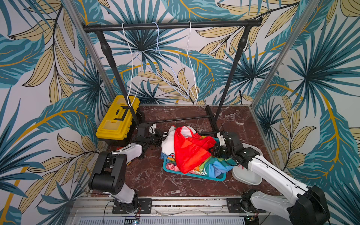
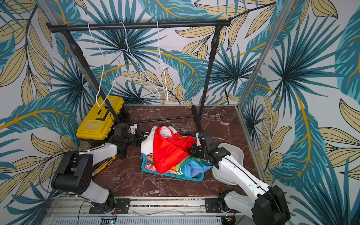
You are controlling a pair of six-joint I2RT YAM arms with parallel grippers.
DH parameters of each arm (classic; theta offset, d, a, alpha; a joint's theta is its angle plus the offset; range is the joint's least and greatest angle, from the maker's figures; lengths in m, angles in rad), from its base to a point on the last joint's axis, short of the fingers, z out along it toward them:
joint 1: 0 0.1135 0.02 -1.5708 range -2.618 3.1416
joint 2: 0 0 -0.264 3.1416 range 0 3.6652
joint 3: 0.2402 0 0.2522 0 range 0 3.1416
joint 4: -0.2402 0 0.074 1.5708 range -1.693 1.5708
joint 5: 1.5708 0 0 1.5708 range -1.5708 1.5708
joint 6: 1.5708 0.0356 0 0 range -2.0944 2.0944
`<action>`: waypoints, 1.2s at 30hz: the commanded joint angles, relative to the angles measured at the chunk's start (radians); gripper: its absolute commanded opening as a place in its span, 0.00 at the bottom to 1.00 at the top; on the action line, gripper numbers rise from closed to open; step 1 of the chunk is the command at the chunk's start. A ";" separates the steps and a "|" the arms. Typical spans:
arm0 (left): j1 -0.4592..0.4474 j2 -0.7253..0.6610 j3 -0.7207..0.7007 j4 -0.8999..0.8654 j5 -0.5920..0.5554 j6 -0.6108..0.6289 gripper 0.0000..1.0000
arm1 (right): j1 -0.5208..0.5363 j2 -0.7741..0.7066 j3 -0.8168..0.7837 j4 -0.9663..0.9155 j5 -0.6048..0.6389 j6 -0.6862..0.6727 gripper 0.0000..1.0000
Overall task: Remove the clothespins securing jackets to the hanger
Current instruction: Adjust the jacket in the basket.
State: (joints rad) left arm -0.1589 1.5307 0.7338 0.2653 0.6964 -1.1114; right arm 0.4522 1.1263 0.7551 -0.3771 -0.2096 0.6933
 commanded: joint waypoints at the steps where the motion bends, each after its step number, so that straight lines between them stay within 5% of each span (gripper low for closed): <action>1: -0.030 -0.133 -0.013 0.018 0.066 0.071 0.00 | -0.001 0.011 0.028 -0.015 0.006 -0.029 0.00; 7: -0.135 -0.323 0.078 -0.354 -0.049 0.314 0.00 | 0.019 0.068 0.078 0.020 -0.026 -0.039 0.00; 11: -0.170 -0.384 0.110 -0.454 -0.049 0.355 0.00 | 0.065 0.136 0.137 0.045 -0.029 -0.038 0.00; 22: -0.406 -0.230 0.158 -0.596 -0.188 0.503 0.00 | 0.129 0.307 0.143 0.226 -0.087 0.037 0.00; 25: -0.444 -0.151 0.162 -0.597 -0.231 0.519 0.00 | 0.128 0.232 0.162 0.101 0.025 -0.005 0.21; 27: -0.464 -0.113 0.159 -0.595 -0.251 0.527 0.00 | 0.128 0.168 0.184 0.017 0.105 -0.023 0.45; 31: -0.500 -0.065 0.143 -0.596 -0.336 0.532 0.00 | 0.123 0.057 0.241 -0.113 0.187 -0.060 0.68; 36: -0.513 -0.030 0.115 -0.596 -0.412 0.530 0.00 | 0.080 -0.068 0.286 -0.315 0.263 -0.082 0.70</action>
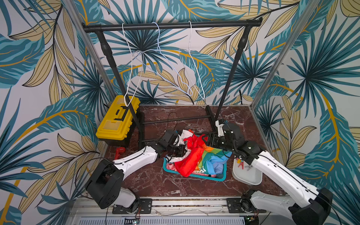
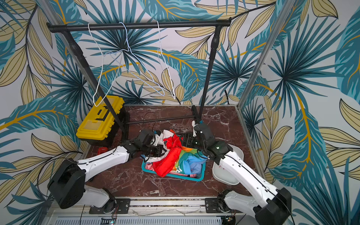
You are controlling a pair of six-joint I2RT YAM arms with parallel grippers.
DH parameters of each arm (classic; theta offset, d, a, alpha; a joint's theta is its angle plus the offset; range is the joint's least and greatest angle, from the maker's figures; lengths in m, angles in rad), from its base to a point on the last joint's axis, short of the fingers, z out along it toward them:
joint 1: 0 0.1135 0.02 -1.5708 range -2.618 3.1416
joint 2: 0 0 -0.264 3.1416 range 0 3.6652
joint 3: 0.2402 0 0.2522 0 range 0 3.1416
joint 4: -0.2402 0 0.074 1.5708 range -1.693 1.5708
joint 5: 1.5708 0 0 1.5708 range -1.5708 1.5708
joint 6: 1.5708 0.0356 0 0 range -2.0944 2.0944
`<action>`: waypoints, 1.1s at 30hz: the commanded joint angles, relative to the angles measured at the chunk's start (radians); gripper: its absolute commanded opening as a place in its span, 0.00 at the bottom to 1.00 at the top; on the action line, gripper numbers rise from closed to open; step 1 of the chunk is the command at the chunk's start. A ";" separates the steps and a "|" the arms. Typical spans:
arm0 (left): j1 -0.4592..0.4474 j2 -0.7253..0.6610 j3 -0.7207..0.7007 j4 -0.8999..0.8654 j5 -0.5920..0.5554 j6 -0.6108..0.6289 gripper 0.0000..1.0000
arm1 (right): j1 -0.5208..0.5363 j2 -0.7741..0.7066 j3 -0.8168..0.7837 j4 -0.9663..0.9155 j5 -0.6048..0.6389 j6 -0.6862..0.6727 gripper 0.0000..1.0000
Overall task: Remove the clothespins securing jackets to the hanger
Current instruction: Adjust the jacket in the basket.
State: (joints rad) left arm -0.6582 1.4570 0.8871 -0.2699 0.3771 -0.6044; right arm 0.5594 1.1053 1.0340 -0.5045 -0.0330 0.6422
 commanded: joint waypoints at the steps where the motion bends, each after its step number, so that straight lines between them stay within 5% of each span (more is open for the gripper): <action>1: -0.015 0.047 -0.047 -0.060 -0.106 0.022 0.00 | -0.056 -0.068 -0.004 -0.233 0.078 -0.034 0.63; 6: -0.041 0.082 -0.054 -0.091 -0.205 0.051 0.00 | -0.179 -0.145 -0.121 -0.343 0.013 -0.016 0.22; 12: -0.081 0.146 -0.048 -0.097 -0.290 0.072 0.00 | -0.188 -0.084 -0.174 -0.234 -0.063 -0.001 0.13; 22: -0.095 0.100 -0.056 -0.148 -0.385 0.098 0.00 | -0.121 0.313 -0.116 -0.049 -0.181 0.025 0.11; 33: -0.097 0.202 -0.078 -0.140 -0.375 0.060 0.00 | -0.056 0.597 -0.098 0.116 -0.196 0.099 0.25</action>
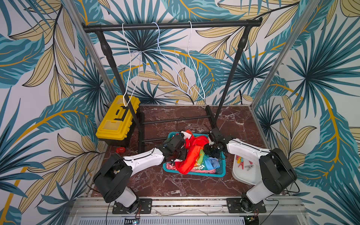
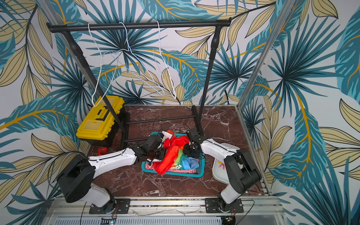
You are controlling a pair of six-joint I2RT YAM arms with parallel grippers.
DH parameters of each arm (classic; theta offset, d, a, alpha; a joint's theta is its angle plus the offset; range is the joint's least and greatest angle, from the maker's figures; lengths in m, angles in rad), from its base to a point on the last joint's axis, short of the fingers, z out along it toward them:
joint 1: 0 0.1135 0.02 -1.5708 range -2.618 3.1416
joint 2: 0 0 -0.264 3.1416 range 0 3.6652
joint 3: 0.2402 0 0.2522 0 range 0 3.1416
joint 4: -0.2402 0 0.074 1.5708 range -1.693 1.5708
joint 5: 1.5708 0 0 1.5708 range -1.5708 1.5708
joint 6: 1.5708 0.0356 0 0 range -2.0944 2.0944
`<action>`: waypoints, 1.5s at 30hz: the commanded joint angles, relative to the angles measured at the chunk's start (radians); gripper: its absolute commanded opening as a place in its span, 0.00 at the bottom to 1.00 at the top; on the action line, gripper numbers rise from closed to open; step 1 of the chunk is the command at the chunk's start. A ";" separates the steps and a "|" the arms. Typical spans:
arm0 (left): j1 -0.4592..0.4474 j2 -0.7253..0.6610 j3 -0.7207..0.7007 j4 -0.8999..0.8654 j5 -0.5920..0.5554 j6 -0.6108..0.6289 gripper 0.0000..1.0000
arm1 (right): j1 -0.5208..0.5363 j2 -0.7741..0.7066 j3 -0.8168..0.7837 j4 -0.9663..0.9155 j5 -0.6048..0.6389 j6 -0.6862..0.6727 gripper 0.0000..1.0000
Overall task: Remove the clothespins securing jackets to the hanger
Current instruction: Adjust the jacket in the basket.
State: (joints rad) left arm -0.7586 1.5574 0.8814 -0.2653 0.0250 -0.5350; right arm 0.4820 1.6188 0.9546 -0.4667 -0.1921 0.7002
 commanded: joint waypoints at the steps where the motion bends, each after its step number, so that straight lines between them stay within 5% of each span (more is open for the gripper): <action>1: 0.004 0.109 -0.078 -0.130 -0.019 -0.016 0.00 | 0.021 0.095 -0.016 0.085 -0.037 0.042 0.30; 9: 0.004 0.243 -0.029 -0.090 0.036 -0.042 0.00 | 0.032 0.087 0.027 0.091 -0.004 0.044 0.53; 17: 0.004 0.238 -0.075 -0.035 0.043 -0.072 0.00 | 0.047 -0.085 0.014 0.023 0.100 -0.003 0.78; 19: 0.004 0.222 -0.073 -0.035 0.049 -0.066 0.13 | 0.048 -0.115 0.016 0.006 0.114 -0.007 0.81; 25: 0.005 0.106 -0.071 -0.043 0.021 -0.050 0.53 | 0.049 -0.239 0.018 -0.053 0.225 -0.012 0.83; 34: 0.012 -0.049 -0.006 -0.174 0.021 -0.028 0.60 | 0.048 -0.384 0.080 -0.205 0.381 -0.053 0.86; 45: 0.100 -0.253 0.075 -0.240 0.174 0.000 0.68 | 0.123 -0.409 0.226 -0.242 0.407 -0.151 0.82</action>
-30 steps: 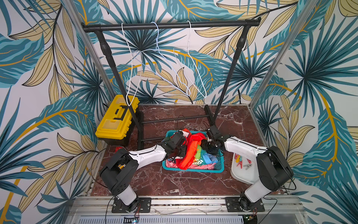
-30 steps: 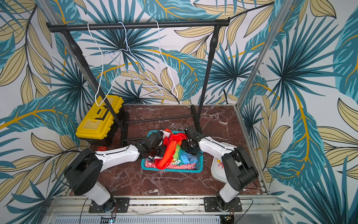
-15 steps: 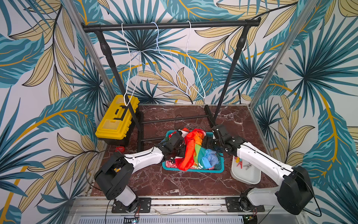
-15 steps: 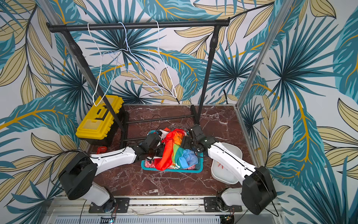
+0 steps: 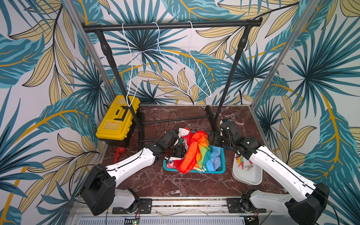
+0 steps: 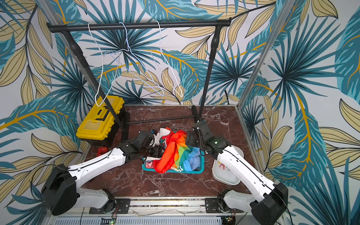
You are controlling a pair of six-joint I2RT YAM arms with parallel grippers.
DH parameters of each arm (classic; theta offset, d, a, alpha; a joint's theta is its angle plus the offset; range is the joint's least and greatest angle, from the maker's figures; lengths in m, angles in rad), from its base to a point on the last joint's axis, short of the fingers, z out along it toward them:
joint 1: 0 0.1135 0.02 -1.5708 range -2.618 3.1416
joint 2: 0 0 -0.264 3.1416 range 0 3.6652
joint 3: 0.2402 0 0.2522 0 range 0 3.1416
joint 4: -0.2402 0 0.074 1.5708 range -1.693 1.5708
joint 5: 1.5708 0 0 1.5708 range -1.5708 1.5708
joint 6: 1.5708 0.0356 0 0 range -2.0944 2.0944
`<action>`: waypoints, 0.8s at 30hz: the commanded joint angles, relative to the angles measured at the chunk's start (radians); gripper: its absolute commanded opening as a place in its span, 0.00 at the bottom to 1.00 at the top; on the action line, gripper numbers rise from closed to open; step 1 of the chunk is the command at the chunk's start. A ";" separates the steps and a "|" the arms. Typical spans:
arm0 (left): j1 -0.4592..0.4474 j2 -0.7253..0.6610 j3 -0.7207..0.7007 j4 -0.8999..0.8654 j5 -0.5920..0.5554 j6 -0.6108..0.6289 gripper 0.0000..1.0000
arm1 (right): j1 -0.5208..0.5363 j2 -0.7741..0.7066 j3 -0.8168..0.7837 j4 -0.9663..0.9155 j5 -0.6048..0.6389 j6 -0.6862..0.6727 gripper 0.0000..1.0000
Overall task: Remove the clothespins securing jackets to the hanger
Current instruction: Adjust the jacket in the basket.
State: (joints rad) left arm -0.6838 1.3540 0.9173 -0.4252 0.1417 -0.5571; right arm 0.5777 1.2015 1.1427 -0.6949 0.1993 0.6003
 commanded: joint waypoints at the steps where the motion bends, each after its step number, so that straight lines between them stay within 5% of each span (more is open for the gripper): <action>1: 0.041 -0.070 0.046 -0.082 0.074 0.022 0.69 | 0.035 0.025 0.058 -0.005 -0.003 -0.059 0.80; 10: 0.123 -0.229 0.051 -0.111 0.068 0.037 0.73 | 0.050 0.251 0.157 0.093 -0.184 -0.072 0.53; 24: 0.169 -0.179 0.068 -0.112 0.117 0.058 0.74 | 0.045 0.523 -0.034 0.278 -0.313 0.018 0.48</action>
State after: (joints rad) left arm -0.5198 1.1595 0.9585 -0.5198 0.2314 -0.5194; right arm 0.6182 1.6772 1.1721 -0.4351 -0.0544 0.5804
